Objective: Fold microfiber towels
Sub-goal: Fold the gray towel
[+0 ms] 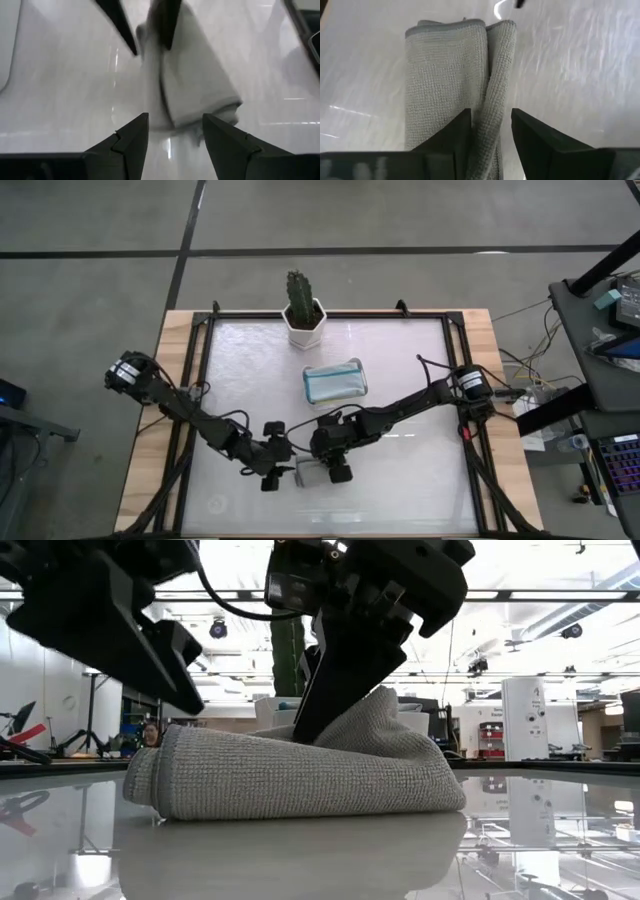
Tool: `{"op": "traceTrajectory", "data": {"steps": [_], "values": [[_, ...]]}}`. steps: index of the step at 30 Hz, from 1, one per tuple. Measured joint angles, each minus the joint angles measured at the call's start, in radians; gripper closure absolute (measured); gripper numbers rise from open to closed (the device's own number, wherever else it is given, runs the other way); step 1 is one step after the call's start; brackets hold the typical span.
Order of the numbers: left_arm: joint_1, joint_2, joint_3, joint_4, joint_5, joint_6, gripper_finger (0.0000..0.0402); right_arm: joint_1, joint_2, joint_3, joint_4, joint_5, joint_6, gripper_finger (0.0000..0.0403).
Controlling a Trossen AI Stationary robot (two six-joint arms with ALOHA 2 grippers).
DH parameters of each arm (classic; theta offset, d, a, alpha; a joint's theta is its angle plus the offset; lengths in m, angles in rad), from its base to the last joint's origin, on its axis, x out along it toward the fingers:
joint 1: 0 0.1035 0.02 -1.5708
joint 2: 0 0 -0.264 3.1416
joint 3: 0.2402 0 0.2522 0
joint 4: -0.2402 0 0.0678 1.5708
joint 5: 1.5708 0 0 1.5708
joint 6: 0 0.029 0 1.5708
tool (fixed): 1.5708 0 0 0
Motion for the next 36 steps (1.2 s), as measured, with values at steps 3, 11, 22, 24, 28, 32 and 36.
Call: {"op": "traceTrajectory", "data": {"steps": [3, 11, 22, 24, 28, 32, 36], "values": [[-0.005, 0.002, 0.0, 0.034, 0.0, 0.017, 0.0231, 0.0, 0.0, 0.007, -0.019, 0.04, -0.004, 0.0273], [-0.006, 0.034, -0.004, 0.11, -0.054, 0.039, 0.0231, -0.001, 0.0, 0.004, -0.044, 0.158, -0.045, 0.0288], [0.002, 0.194, -0.01, 0.221, -0.133, 0.029, 0.0231, 0.004, 0.002, -0.001, -0.041, 0.186, -0.074, 0.0305], [0.009, 0.206, -0.01, 0.221, -0.133, 0.016, 0.0231, 0.008, 0.0, -0.002, -0.043, 0.186, -0.074, 0.0305], [0.023, 0.215, -0.014, 0.222, -0.131, -0.004, 0.0231, 0.02, -0.021, -0.002, -0.046, 0.185, -0.072, 0.0303], [0.027, 0.216, -0.015, 0.224, -0.13, -0.005, 0.0231, 0.024, -0.05, -0.002, -0.069, 0.183, -0.06, 0.0304], [0.027, 0.216, -0.016, 0.223, -0.129, -0.005, 0.0239, 0.031, -0.073, -0.002, -0.105, 0.178, -0.027, 0.0309]]}}
